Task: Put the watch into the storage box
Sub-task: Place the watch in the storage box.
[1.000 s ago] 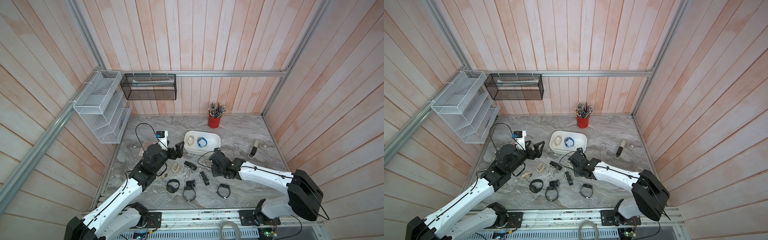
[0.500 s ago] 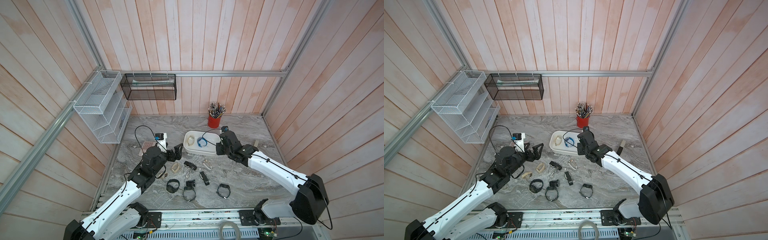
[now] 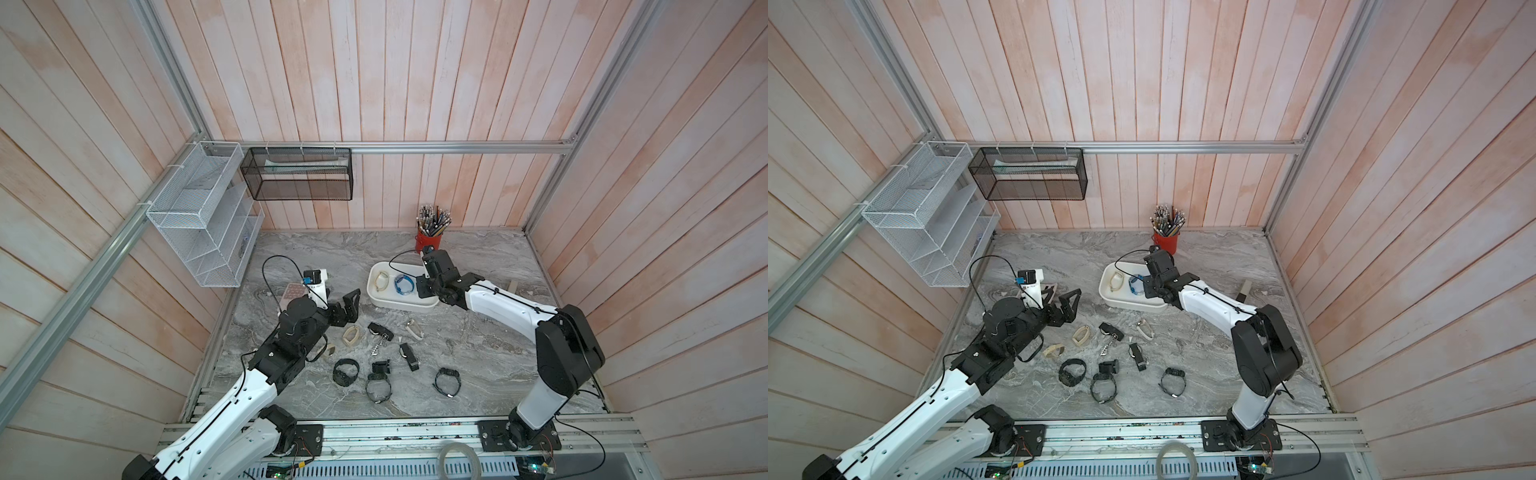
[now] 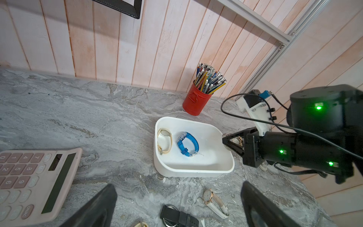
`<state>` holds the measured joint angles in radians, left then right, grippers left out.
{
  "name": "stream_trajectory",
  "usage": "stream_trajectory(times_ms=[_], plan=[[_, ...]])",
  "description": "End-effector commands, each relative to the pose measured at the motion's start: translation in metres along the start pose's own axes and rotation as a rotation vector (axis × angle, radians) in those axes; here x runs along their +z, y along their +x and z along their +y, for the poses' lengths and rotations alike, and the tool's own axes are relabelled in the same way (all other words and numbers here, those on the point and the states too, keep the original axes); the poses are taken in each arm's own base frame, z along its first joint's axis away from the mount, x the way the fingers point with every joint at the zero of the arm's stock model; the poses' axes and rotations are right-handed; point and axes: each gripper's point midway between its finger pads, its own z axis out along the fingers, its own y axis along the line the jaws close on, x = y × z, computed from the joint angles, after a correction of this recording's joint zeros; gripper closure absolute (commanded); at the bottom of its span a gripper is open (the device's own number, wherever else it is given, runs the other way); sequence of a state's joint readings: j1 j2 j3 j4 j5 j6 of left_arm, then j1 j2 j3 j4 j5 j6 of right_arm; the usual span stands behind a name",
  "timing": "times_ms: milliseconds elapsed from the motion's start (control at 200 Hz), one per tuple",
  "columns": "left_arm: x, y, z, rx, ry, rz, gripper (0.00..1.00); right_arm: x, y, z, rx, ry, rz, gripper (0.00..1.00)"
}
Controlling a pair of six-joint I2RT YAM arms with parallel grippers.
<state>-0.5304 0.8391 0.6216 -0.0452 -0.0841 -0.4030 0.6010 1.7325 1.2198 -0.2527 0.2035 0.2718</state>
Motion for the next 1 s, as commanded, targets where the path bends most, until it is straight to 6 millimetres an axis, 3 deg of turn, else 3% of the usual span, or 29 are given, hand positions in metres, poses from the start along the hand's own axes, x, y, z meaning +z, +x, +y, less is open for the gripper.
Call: stream_trajectory(times_ms=[0, 485, 760, 920, 995], plan=[[-0.002, 0.005, 0.006, -0.005, -0.020, 0.009, 0.00, 0.014, -0.012, 0.005, -0.020, -0.026, -0.017, 1.00], [-0.004, 0.005, 0.007, -0.005, -0.025, 0.015, 0.00, 0.071, -0.001, -0.004, -0.025, -0.025, 0.064, 1.00], [-0.003, 0.004, 0.007, -0.005, -0.027, 0.014, 0.00, 0.091, 0.006, -0.003, -0.008, -0.042, 0.101, 1.00], [-0.003, 0.004, 0.005, -0.015, -0.016, 0.013, 0.00, 0.091, 0.003, 0.000, 0.002, -0.056, 0.098, 1.00], [-0.003, 0.004, 0.005, -0.009, -0.016, 0.014, 0.01, 0.085, 0.000, 0.000, 0.013, -0.062, 0.086, 0.85]])
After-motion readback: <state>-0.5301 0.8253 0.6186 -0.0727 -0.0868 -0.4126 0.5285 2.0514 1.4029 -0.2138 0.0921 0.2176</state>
